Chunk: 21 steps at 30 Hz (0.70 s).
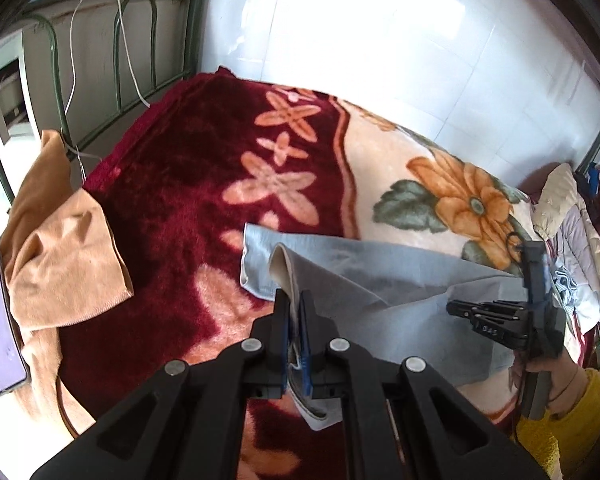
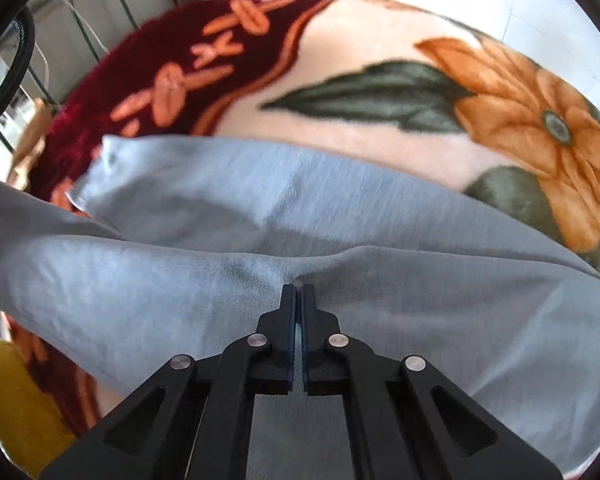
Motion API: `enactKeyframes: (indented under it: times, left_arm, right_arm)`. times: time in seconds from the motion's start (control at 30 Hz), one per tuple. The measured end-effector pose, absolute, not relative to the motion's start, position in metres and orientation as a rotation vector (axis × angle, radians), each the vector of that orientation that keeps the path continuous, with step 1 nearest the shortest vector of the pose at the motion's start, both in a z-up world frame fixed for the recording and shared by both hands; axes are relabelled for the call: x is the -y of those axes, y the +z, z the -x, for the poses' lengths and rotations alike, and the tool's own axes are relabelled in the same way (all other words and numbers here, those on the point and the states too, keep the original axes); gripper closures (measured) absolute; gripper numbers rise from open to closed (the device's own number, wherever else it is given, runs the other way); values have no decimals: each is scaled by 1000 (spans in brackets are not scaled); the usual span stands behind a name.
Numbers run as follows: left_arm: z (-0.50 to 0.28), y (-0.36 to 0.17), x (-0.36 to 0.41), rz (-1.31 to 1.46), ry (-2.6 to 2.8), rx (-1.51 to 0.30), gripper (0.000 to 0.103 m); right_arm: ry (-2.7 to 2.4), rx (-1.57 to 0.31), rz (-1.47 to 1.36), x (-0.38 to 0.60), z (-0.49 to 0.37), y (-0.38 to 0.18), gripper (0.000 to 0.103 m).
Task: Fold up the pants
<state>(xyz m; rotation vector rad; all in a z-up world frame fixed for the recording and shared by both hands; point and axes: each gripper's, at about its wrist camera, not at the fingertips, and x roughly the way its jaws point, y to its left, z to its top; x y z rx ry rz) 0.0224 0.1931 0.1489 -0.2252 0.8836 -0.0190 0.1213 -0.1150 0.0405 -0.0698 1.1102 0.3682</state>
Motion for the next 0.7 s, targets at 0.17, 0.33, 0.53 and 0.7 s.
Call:
enactKeyframes:
  times: [0.17, 0.33, 0.53, 0.7]
  left_arm:
    - [-22, 162, -194, 210, -8, -838, 98]
    - [-46, 163, -197, 211, -27, -826, 98]
    - [-106, 119, -194, 171, -58, -927, 98]
    - [-149, 70, -192, 122, -46, -1023, 98]
  right_arm:
    - [343, -969, -9, 134, -115, 84, 101]
    - [302, -872, 43, 134, -132, 116, 101]
    - [256, -937, 113, 129, -177, 84, 101]
    - [236, -1031, 169, 127, -196, 42, 101]
